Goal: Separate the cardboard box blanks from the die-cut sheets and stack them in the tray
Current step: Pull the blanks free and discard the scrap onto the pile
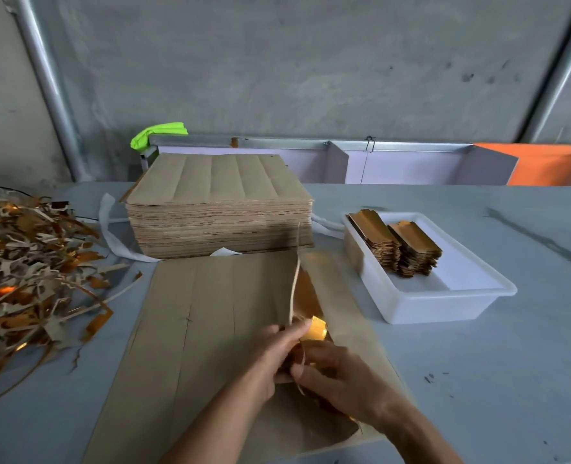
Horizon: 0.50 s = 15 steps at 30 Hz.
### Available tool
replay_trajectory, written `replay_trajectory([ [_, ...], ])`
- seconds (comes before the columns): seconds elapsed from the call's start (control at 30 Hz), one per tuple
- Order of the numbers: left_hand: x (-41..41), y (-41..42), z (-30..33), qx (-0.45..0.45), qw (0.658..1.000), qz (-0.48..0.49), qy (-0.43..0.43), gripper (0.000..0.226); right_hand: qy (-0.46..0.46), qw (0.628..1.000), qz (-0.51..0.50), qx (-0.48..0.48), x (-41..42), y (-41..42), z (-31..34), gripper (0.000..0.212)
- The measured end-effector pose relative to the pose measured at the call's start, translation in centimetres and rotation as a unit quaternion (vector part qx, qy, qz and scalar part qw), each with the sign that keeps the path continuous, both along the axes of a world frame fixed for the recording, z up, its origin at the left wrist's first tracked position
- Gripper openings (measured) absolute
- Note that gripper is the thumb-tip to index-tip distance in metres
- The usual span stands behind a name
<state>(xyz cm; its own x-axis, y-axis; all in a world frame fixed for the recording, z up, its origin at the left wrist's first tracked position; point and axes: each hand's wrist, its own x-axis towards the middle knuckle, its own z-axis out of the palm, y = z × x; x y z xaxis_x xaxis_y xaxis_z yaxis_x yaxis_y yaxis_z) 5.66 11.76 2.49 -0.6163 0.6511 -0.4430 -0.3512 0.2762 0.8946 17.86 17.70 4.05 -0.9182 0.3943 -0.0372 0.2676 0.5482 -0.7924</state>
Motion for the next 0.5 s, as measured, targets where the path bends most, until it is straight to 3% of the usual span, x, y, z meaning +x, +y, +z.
replay_trajectory([
  [0.07,-0.2,-0.2,-0.4,-0.003,1.000,0.014,-0.007,0.032,0.009,0.999,0.004,0.030,-0.1,-0.1,0.0,0.023],
  [0.2,-0.5,-0.3,-0.9,-0.010,1.000,0.010,-0.004,0.029,-0.002,0.990,-0.140,-0.015,-0.1,0.6,-0.4,0.026],
  [0.33,0.0,-0.1,-0.6,0.006,1.000,0.002,0.002,0.021,-0.009,0.981,-0.151,0.123,-0.8,1.0,-1.9,0.023],
  [0.5,0.2,0.3,0.2,-0.047,0.983,-0.019,0.176,0.007,0.005,0.973,-0.149,0.177,-2.4,0.6,-2.6,0.032],
])
